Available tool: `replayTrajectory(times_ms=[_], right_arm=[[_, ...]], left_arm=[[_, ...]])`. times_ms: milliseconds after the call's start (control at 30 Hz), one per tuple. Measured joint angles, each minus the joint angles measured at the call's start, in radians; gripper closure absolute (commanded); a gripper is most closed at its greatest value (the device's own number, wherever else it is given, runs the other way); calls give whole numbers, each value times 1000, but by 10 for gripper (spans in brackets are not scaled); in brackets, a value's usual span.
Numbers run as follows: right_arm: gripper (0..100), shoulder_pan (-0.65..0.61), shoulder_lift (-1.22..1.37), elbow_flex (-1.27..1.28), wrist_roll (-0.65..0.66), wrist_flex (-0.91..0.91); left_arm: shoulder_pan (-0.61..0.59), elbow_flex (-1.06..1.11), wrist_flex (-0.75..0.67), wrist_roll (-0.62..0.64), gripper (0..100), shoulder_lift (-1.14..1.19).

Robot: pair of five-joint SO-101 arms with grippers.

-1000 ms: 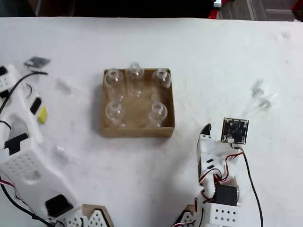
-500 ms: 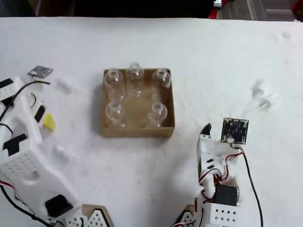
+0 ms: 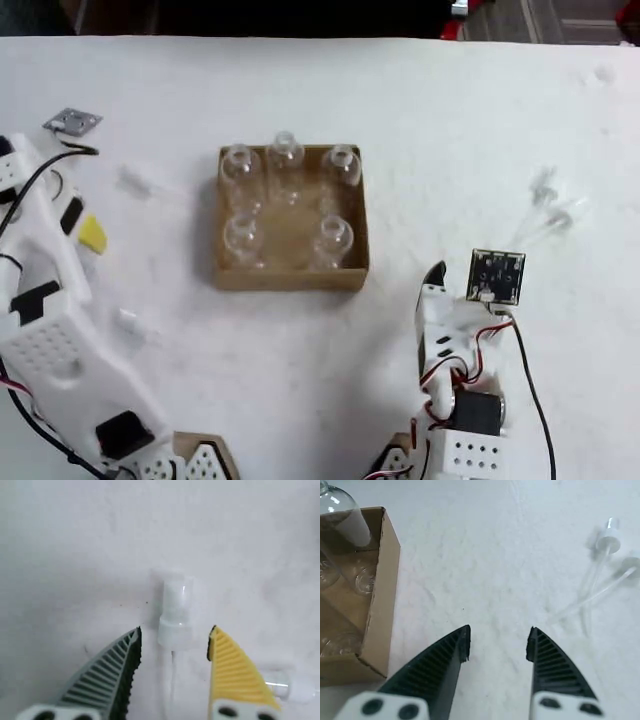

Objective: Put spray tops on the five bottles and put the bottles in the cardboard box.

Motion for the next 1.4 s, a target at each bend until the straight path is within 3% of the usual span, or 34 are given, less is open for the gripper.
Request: replayTrajectory(times_ms=[333,533,900,1100,1400], right_arm=[[833,0,0,0,0,0],[833,0,0,0,0,0],[833,0,0,0,0,0],[833,0,0,0,0,0],[833,0,0,0,0,0]], left_arm=[[23,-135,-11,5,801,167],[26,-160,2,52,985,183],[68,-166,106,54,944,183],[97,-285,258,64,944,178],[107,-348,278,276,944,-75]])
